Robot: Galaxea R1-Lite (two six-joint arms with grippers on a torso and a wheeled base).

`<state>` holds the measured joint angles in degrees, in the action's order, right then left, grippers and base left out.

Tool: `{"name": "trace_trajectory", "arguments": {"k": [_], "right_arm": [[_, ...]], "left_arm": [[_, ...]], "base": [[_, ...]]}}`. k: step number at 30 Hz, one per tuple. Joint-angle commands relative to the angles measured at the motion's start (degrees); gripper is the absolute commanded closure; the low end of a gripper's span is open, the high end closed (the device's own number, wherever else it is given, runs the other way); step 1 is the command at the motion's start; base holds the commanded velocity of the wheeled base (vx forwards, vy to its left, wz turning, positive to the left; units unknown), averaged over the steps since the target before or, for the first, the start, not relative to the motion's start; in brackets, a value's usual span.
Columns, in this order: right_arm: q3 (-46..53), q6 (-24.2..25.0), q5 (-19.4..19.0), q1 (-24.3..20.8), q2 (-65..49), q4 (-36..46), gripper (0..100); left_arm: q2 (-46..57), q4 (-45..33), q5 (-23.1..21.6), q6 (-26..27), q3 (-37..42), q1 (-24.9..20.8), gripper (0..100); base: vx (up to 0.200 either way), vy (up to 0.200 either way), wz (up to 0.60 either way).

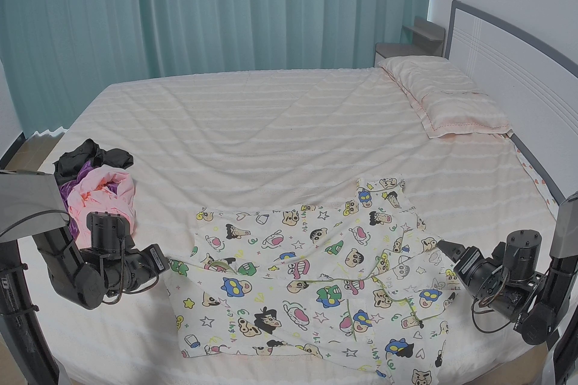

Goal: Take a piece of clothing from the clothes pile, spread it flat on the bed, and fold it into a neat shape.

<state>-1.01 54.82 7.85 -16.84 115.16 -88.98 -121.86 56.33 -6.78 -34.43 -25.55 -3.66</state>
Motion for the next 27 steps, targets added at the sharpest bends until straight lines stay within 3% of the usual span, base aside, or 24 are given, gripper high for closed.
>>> {"name": "trace_trajectory", "arguments": {"k": [1,7,10,15,18,23,27], "right_arm": [[0.92,0.02,-0.03,0.14,0.15,-0.41,0],[0.92,-0.15,0.15,0.66,1.91,0.21,0],[0.92,-0.59,0.15,1.01,3.49,0.74,0],[1.01,-0.77,0.15,0.75,3.93,3.20,0],[1.01,-0.77,0.15,0.31,3.58,3.37,0],[1.01,-0.77,0.15,0.31,3.49,3.37,0],[1.01,-0.77,0.15,0.31,3.66,3.37,0]], "left_arm": [[-1.98,0.01,0.01,-0.03,-1.78,-0.12,0],[-3.74,-0.17,0.10,-0.47,-3.98,-0.39,0],[-2.24,-1.66,-0.52,-0.64,-0.64,0.14,0],[6.11,-10.63,-5.00,0.76,3.84,0.76,0],[8.04,-16.69,-5.18,3.23,2.88,1.99,0],[9.71,-16.96,-6.23,2.87,2.79,4.27,0],[11.73,-16.96,-10.54,3.31,8.76,1.99,0]], "base": [[0.000,0.000,0.00],[0.000,0.000,0.00],[0.000,0.000,0.00],[0.000,0.000,0.00],[0.000,0.000,0.00],[0.000,0.000,0.00],[0.000,0.000,0.00]]}}
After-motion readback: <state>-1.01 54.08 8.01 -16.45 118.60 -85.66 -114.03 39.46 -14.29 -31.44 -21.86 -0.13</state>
